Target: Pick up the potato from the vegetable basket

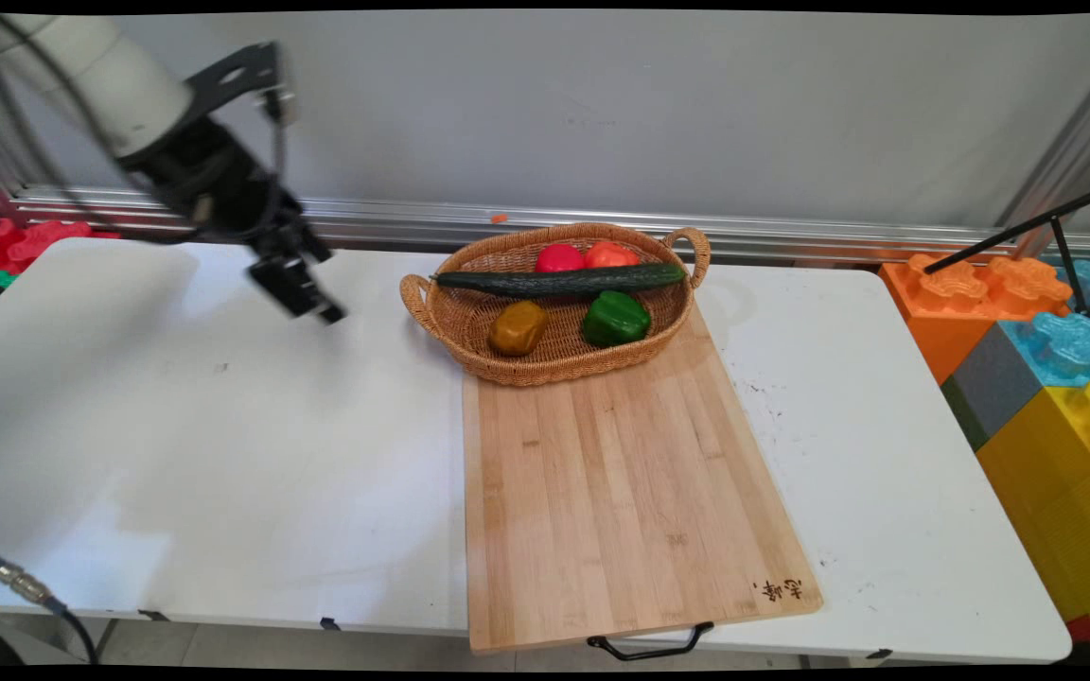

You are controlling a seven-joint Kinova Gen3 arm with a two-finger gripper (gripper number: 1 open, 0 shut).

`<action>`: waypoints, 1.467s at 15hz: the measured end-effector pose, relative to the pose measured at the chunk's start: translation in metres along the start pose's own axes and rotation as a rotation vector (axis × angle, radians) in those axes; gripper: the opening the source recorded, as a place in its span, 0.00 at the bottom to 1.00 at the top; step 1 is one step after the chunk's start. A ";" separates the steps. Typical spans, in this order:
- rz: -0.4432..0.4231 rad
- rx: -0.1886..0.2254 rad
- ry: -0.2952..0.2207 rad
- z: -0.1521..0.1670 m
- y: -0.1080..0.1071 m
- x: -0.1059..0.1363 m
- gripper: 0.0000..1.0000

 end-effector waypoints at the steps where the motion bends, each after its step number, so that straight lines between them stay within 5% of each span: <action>1: -0.009 0.015 0.024 0.003 0.002 0.016 1.00; 10: -0.105 0.117 0.116 0.048 0.005 0.113 1.00; 22: -0.381 0.115 0.090 0.154 -0.008 0.142 1.00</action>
